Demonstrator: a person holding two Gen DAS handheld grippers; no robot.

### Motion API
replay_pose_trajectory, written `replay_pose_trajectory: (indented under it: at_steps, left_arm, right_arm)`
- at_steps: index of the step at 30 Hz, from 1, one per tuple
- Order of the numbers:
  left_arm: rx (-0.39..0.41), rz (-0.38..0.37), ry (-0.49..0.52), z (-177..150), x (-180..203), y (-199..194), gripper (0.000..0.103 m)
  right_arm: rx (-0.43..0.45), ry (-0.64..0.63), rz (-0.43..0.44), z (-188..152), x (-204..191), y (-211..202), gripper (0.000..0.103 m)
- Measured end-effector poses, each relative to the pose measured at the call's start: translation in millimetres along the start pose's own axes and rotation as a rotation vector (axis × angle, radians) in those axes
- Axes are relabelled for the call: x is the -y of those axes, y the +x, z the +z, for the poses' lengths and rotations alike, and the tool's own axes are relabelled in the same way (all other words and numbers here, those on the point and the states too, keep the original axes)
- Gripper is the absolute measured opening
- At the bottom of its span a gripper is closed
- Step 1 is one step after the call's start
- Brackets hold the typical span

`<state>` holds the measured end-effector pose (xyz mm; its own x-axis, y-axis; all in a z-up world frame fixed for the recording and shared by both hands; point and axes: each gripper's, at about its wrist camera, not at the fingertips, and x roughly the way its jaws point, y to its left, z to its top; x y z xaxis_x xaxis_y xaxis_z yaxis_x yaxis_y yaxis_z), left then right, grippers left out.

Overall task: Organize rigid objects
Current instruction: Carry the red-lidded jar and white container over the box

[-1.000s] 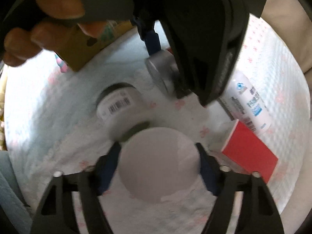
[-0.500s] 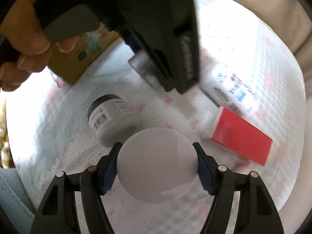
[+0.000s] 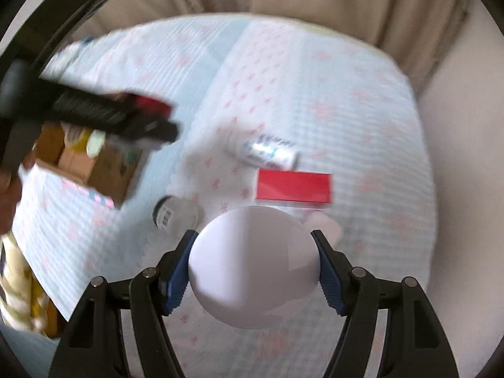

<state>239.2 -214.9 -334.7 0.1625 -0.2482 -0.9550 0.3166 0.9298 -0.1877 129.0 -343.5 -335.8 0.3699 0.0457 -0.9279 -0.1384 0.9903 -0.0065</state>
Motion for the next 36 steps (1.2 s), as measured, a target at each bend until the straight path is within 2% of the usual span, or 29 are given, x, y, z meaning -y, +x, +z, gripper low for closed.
replay_pose_trajectory:
  at_steps: [7, 16, 25, 28, 36]
  left_arm:
    - [0.092, -0.001, -0.071, -36, -13, -79, 0.051]
    - [0.192, 0.017, -0.182, -75, -69, -154, 0.051]
    - [0.257, 0.01, -0.195, -94, -155, -203, 0.051]
    - [0.257, -0.008, -0.191, -95, -191, -214, 0.051]
    - [0.223, -0.012, -0.098, -82, -273, -220, 0.051]
  right_arm:
    - [0.061, 0.072, 0.0, 7, -1, -71, 0.066]
    - [0.139, 0.095, 0.036, 30, -44, -123, 0.066]
    - [0.188, 0.109, 0.039, 66, -125, -143, 0.066]
    - [0.192, 0.152, 0.031, 79, -154, -145, 0.066]
    - [0.18, 0.25, 0.001, 116, -229, -131, 0.066]
